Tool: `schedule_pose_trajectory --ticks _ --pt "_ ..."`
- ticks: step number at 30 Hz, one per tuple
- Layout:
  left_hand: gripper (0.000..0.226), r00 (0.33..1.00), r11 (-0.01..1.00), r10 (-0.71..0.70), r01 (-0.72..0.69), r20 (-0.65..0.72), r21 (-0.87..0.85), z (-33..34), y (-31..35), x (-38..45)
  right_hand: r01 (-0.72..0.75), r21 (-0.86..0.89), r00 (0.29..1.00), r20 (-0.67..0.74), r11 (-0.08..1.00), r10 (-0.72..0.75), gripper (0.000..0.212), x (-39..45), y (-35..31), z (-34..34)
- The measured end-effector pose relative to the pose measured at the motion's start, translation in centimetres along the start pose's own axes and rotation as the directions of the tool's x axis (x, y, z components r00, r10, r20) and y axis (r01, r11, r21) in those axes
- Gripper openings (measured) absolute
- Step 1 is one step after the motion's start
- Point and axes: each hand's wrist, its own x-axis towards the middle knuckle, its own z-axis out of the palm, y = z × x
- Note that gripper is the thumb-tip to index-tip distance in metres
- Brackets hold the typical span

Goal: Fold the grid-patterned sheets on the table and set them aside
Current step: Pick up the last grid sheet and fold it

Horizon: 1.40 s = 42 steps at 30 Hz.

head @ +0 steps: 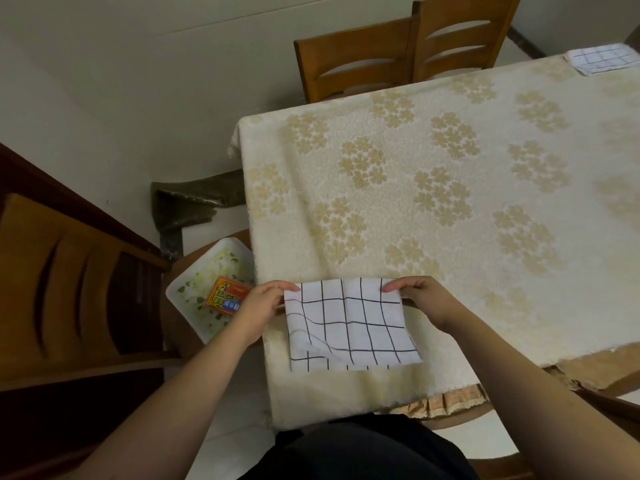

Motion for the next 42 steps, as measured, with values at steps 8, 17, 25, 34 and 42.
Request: schedule_pose_trajectory --ticks 8,17,25,34,42 --pt "0.011 0.991 0.982 0.116 -0.105 -0.062 0.156 1.0 -0.2 1.0 0.002 0.061 0.997 -0.081 0.998 0.003 0.024 0.5 0.3 0.2" --pt "0.024 0.974 0.927 0.216 -0.225 0.064 0.300 2.0 2.4 1.5 0.096 -0.401 0.991 -0.043 0.911 -0.123 0.028 1.8 -0.2 -0.4" --pt "0.023 0.917 0.829 0.274 -0.378 0.291 0.412 4.5 5.9 1.9 0.246 -0.654 0.966 0.229 0.715 -0.123 0.044 3.2 -3.9 0.6" --pt "0.020 0.944 0.900 0.307 -0.329 0.121 0.286 6.0 7.4 3.2 0.235 -0.698 0.968 0.233 0.677 -0.097 0.016 4.2 -4.8 0.2" --pt "0.031 0.981 0.984 0.030 0.004 -0.190 0.178 6.5 2.4 4.5 -0.020 -0.269 0.997 -0.080 0.963 -0.001 0.026 3.6 -1.4 -2.7"
